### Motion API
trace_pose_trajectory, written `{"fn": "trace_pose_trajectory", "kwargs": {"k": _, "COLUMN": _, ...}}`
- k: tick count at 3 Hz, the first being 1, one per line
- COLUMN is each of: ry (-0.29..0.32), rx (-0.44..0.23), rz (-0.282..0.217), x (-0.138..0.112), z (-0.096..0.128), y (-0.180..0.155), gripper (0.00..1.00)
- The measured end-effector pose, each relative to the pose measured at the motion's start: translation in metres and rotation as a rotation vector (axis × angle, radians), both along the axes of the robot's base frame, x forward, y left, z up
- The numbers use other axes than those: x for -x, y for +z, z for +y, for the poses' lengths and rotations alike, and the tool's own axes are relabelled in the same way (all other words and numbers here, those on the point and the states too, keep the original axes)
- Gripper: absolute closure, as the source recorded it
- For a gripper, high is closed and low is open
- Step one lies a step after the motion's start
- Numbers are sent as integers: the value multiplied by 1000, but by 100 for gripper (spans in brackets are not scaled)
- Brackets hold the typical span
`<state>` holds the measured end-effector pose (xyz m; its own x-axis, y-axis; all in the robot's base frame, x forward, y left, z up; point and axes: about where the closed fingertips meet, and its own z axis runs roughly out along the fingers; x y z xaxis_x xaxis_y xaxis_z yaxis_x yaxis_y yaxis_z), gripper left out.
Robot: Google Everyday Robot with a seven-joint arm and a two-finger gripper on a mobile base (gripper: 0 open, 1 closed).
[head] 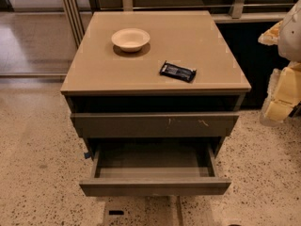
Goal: Close middle drawer
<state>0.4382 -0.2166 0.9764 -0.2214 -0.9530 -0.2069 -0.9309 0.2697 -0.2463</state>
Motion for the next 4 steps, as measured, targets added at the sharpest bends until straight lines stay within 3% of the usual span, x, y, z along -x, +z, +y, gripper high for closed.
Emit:
{"fn": "trace_pose_trajectory", "kwargs": {"k": 1, "ry": 0, "rx": 0, "rz": 0, "x": 0, "z": 0, "y": 0, "gripper": 0}}
{"fn": "trace_pose_trajectory", "kwargs": {"k": 2, "ry": 0, "rx": 0, "rz": 0, "x": 0, "z": 0, "y": 0, "gripper": 12}}
{"fn": "trace_pose_trajectory", "kwargs": {"k": 3, "ry": 3, "rx": -36, "rz": -6, "x": -4, "z": 2, "y": -26, "gripper": 34}}
{"fn": "trace_pose_trajectory", "kwargs": {"k": 4, "ry": 34, "rx": -139, "rz": 36, "x": -11, "z": 16, "y": -104, "gripper": 58}}
